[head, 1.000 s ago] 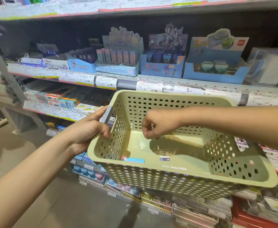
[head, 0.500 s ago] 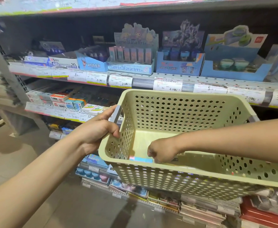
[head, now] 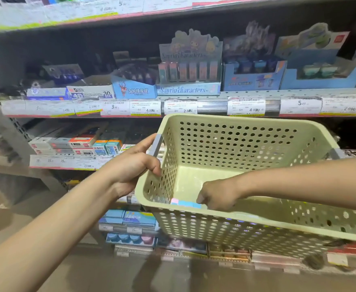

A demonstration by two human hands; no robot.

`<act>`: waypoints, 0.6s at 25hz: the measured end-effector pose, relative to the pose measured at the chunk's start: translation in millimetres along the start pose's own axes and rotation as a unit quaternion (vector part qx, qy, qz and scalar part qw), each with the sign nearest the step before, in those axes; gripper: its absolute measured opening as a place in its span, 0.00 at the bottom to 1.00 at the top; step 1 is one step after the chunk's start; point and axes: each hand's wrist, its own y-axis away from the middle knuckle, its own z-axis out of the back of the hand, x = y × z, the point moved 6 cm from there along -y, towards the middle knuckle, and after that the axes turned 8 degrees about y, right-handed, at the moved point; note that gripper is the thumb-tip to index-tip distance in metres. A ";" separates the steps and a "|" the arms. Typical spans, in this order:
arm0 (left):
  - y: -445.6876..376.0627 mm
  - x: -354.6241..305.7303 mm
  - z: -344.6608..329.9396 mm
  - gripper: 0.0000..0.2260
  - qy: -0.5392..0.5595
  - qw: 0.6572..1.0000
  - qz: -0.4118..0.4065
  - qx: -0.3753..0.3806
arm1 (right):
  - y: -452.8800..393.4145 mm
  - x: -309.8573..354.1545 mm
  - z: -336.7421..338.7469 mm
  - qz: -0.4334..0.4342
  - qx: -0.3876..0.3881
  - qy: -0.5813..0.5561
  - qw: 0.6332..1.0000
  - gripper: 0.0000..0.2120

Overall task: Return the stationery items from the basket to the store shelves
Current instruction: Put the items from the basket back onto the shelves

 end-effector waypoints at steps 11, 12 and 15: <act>1.0 -5.2 26.2 0.36 0.009 0.999 0.002 0.031 | -4.3 18.1 26.2 -0.049 -0.090 -0.156 0.982 0.04; 0.1 -6.0 24.7 0.36 0.007 0.999 -0.001 0.032 | -6.8 15.1 27.2 -0.050 -0.094 -0.188 0.976 0.04; -1.9 -8.0 21.6 0.35 0.005 1.000 -0.006 0.023 | -11.5 7.8 29.2 -0.053 -0.066 -0.286 0.954 0.07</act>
